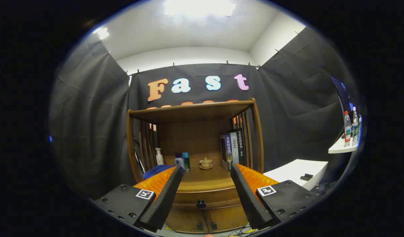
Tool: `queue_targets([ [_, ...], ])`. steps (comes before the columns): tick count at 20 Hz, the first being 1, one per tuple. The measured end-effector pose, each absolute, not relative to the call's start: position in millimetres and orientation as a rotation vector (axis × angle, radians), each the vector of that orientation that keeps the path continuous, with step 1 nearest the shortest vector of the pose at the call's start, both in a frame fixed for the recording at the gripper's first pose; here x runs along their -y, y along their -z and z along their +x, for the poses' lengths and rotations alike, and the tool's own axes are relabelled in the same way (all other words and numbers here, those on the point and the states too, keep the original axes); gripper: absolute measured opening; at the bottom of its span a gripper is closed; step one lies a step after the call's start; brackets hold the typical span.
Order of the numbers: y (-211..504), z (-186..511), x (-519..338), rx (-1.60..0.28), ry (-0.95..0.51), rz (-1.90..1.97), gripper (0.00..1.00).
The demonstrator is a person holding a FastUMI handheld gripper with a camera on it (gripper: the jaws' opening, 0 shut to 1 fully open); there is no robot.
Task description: Pull open the drawer, take out the items inside it, and place them on the countertop above the cabinet.
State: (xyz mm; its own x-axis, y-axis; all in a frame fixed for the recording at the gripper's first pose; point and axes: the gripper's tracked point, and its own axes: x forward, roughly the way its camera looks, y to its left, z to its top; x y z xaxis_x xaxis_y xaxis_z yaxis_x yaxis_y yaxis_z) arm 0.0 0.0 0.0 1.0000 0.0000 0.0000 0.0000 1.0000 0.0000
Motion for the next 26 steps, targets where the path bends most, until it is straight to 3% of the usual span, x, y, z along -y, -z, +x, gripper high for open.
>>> queue_targets([
  [26,14.8,10.0,-10.0,-0.016,-0.016,-0.016,0.98],
])
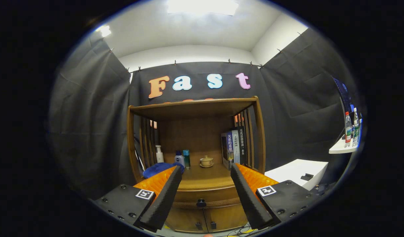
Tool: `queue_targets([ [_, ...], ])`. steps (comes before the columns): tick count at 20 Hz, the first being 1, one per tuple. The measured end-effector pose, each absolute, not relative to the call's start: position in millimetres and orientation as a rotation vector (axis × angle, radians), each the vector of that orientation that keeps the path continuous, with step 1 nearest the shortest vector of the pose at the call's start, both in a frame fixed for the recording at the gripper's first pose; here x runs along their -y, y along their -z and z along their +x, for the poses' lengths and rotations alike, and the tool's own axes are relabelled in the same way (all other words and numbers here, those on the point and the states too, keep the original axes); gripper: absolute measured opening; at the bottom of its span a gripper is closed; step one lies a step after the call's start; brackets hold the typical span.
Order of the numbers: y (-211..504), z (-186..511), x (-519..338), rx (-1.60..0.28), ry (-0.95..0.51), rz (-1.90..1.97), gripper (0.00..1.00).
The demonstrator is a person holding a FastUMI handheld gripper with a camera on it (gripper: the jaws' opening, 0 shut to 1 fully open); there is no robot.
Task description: Pull open the drawer, take out the items inside it, and place them on the countertop above the cabinet.
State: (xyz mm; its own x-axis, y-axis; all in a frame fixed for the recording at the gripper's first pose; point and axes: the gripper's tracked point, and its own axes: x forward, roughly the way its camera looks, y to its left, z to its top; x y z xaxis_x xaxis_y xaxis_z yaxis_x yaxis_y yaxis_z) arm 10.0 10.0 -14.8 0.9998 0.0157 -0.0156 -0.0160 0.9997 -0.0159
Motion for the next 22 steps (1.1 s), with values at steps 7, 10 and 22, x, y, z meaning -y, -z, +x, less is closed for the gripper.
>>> queue_targets([
  [7,27.5,44.5,-33.0,-0.026,-0.053,-0.019,0.98],
  [10,34.0,67.4,-24.3,0.006,-0.016,-0.019,0.98],
  [22,150.3,121.0,-38.3,-0.129,-0.048,-0.032,0.98],
])
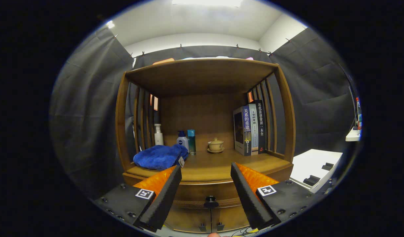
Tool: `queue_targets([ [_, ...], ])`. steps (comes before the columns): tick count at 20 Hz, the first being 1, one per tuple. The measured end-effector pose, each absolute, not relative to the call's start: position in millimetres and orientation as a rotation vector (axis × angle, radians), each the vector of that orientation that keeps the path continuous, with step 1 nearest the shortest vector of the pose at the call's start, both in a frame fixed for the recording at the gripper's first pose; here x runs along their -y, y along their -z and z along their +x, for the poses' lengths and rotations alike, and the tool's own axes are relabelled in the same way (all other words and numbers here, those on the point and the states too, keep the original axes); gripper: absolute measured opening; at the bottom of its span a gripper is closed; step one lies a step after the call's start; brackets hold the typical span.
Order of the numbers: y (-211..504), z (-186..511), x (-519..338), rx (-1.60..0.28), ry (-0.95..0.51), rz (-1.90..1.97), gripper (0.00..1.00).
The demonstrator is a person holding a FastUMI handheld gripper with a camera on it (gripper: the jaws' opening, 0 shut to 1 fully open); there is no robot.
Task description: Pull open the drawer, take out the items inside it, and place them on the countertop above the cabinet.
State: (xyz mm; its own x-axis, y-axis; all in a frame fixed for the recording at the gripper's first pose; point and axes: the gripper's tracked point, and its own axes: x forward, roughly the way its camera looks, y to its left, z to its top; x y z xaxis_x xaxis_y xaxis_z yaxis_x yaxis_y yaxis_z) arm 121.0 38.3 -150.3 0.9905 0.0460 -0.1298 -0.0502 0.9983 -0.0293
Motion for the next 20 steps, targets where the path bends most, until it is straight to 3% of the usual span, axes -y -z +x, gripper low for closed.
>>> queue_targets([
  [20,285.1,155.5,-24.8,-0.314,-0.046,-0.035,0.98],
])
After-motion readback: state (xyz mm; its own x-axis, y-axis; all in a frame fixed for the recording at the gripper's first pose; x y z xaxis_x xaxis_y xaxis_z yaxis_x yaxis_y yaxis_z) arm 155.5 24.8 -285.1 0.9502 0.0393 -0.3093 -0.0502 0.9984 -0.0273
